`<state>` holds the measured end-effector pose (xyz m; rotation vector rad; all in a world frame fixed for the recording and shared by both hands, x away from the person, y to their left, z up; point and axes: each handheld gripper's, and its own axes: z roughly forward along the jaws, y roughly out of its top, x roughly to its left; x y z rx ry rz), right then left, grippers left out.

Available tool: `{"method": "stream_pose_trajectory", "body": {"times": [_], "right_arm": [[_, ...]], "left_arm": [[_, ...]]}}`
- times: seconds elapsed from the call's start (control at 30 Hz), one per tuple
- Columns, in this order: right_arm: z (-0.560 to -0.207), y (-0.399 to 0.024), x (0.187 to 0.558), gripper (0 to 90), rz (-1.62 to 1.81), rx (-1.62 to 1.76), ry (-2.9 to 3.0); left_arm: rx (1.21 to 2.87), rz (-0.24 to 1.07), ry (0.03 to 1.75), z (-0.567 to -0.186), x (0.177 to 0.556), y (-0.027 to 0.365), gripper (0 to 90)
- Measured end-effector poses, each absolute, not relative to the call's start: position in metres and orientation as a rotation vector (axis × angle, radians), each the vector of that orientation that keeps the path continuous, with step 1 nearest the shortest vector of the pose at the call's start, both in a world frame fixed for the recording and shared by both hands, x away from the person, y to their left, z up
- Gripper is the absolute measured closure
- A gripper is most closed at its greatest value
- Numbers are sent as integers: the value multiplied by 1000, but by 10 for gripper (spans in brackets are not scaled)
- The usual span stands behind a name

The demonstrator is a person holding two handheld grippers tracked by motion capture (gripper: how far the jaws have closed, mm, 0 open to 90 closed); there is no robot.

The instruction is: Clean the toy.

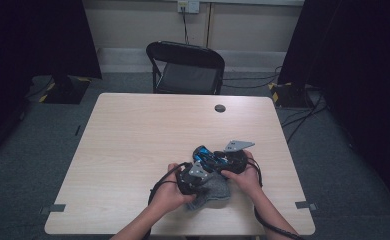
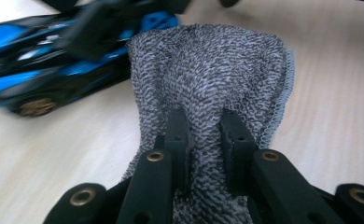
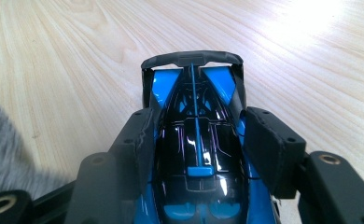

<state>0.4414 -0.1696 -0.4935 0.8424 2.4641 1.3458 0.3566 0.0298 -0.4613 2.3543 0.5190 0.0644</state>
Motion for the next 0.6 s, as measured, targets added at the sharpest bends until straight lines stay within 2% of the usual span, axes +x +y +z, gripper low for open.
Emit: {"method": "stream_pose_trajectory", "body": {"times": [0.23,0.6], "right_arm": [[-494,-169,441,442,1347,846,2461],[-494,-169,441,442,1347,846,2458]], "left_arm": [[2359,16,443,-466,354,13,758],[2372,8,487,-473,364,11,755]]}}
